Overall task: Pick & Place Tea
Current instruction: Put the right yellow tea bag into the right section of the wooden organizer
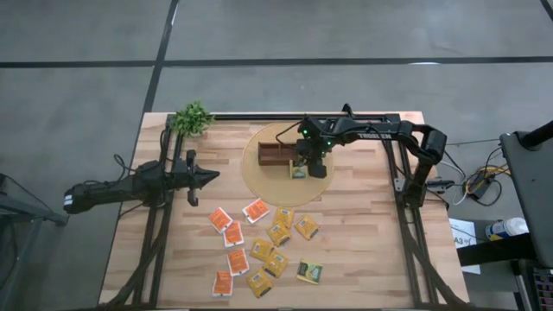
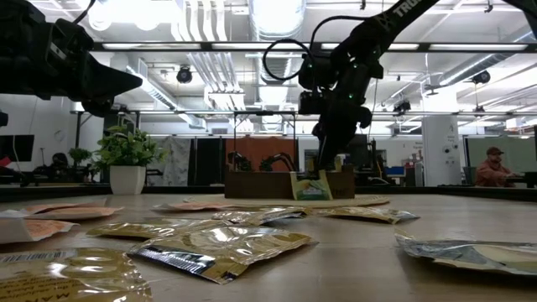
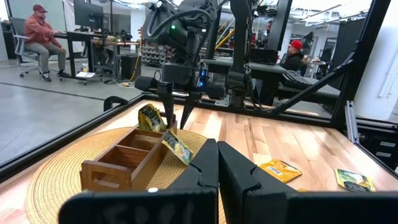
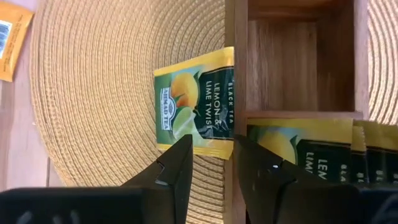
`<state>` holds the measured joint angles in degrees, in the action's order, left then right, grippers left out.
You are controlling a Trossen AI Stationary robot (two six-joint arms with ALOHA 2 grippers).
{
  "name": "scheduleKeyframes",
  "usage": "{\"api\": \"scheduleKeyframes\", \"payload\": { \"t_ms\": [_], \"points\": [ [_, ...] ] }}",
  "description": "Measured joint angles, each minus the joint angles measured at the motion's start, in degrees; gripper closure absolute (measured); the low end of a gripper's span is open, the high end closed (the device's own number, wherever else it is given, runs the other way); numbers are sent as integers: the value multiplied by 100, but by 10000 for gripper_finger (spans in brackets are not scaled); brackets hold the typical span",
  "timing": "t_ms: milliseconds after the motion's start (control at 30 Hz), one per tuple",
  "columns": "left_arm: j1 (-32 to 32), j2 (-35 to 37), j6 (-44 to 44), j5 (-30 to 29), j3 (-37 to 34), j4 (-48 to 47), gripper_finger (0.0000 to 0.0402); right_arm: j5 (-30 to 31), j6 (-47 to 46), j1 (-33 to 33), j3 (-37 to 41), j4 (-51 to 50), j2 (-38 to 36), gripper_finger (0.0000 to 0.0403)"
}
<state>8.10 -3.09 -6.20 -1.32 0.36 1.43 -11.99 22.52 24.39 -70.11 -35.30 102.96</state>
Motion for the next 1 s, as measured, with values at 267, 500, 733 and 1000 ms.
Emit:
{"api": "scheduleKeyframes", "payload": {
  "t_ms": [267,500,733,1000],
  "points": [
    [0,-2,0,0,0,0,401,323,-25,-11,0,37,-2,294],
    [1,-2,-1,0,0,0,401,268,-715,-194,0,-196,-169,271],
    [1,0,-2,0,0,0,401,-132,-1776,-470,227,-85,-626,227],
    [1,-2,-1,0,0,0,401,-550,-3168,-782,1417,1617,-1059,194]
  ]
}}
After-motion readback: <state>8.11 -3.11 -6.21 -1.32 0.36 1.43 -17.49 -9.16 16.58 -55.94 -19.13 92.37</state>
